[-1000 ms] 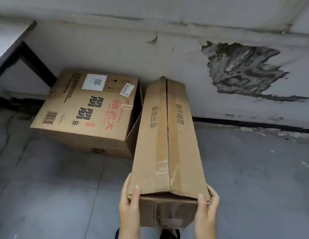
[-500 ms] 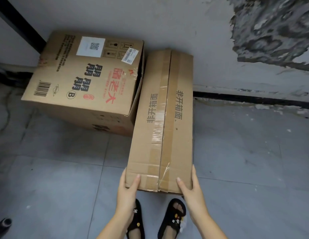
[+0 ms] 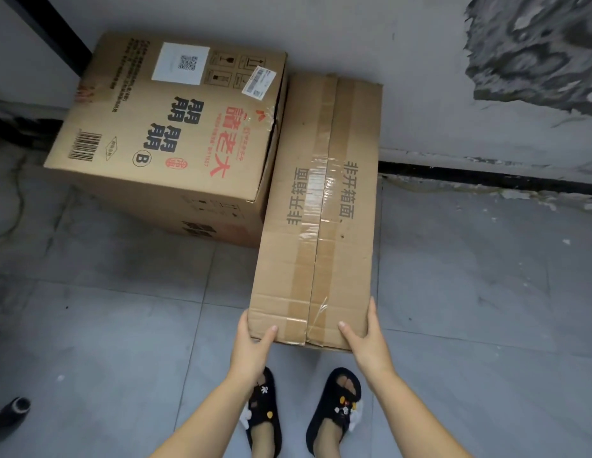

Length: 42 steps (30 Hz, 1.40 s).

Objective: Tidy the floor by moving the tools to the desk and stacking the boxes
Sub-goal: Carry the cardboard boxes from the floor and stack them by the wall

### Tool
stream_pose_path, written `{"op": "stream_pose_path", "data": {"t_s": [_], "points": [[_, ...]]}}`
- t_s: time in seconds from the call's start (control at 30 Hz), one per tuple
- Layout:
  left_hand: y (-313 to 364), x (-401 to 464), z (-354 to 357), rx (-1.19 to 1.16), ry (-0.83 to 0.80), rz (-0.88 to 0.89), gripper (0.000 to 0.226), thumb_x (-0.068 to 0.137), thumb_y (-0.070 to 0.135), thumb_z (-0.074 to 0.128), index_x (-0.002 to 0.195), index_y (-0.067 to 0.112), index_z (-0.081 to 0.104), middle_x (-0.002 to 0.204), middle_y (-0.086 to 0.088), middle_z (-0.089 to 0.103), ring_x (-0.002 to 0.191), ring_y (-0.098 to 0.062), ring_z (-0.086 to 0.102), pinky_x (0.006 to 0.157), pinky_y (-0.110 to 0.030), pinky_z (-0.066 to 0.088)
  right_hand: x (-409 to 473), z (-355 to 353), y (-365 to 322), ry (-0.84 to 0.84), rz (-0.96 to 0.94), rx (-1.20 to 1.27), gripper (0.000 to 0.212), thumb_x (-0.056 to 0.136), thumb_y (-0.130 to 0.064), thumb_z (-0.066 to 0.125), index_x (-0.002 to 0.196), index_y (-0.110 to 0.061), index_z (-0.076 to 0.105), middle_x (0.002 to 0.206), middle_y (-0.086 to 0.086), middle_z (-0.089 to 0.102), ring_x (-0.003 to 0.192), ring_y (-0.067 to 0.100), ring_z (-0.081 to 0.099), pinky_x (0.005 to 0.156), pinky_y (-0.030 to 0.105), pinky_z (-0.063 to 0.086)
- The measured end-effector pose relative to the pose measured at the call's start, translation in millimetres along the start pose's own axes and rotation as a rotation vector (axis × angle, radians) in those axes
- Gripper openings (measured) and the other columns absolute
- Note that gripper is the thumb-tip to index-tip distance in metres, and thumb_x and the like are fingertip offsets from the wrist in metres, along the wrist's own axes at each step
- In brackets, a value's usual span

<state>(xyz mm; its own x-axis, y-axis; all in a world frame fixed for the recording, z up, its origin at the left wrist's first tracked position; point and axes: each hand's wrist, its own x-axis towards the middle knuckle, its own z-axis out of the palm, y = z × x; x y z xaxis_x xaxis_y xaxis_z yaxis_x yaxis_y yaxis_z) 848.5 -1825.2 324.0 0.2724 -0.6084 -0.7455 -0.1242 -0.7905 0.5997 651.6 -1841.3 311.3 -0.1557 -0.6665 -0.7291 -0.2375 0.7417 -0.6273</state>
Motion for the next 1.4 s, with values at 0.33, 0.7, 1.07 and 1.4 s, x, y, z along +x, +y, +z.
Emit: {"op": "stream_pose_path", "data": {"t_s": [0.33, 0.7, 1.07, 1.4], "points": [[91, -89, -58, 0.149, -0.033, 0.160, 0.061, 0.092, 0.025, 0.057, 0.145, 0.022, 0.027, 0.148, -0.005, 0.035, 0.136, -0.017, 0.033, 0.103, -0.030, 0.030, -94, -65, -90, -0.029, -0.128, -0.198, 0.076, 0.093, -0.024, 0.057, 0.151, -0.025, 0.008, 0.157, 0.002, 0.018, 0.144, 0.018, 0.019, 0.112, 0.028, 0.018], [175, -316, -123, 0.412, -0.182, 0.728, 0.054, 0.089, 0.026, 0.060, 0.128, 0.048, 0.030, 0.122, 0.030, 0.046, 0.114, 0.018, 0.043, 0.092, 0.000, 0.033, -321, -158, -152, -0.142, -0.530, -0.367, 0.059, 0.091, -0.041, 0.052, 0.136, -0.053, 0.016, 0.144, -0.024, 0.029, 0.133, -0.006, 0.029, 0.110, 0.022, 0.026], [119, -396, -117, 0.202, -0.168, 0.811, 0.056, 0.082, 0.035, 0.064, 0.111, 0.075, 0.038, 0.114, 0.036, 0.056, 0.108, 0.009, 0.056, 0.089, -0.003, 0.041, -432, -169, -85, 0.074, -0.523, 0.002, 0.065, 0.069, -0.064, 0.065, 0.122, -0.072, 0.029, 0.127, -0.042, 0.044, 0.119, -0.013, 0.047, 0.101, 0.022, 0.036], [147, -365, -125, 0.330, -0.528, 0.948, 0.068, 0.049, 0.077, 0.067, 0.110, 0.075, 0.038, 0.113, 0.034, 0.058, 0.105, 0.007, 0.059, 0.088, -0.005, 0.043, -466, -115, -55, 0.492, -0.441, 0.384, 0.074, 0.077, -0.010, 0.071, 0.100, -0.076, 0.047, 0.111, -0.033, 0.061, 0.105, -0.006, 0.060, 0.086, 0.004, 0.041]]}}
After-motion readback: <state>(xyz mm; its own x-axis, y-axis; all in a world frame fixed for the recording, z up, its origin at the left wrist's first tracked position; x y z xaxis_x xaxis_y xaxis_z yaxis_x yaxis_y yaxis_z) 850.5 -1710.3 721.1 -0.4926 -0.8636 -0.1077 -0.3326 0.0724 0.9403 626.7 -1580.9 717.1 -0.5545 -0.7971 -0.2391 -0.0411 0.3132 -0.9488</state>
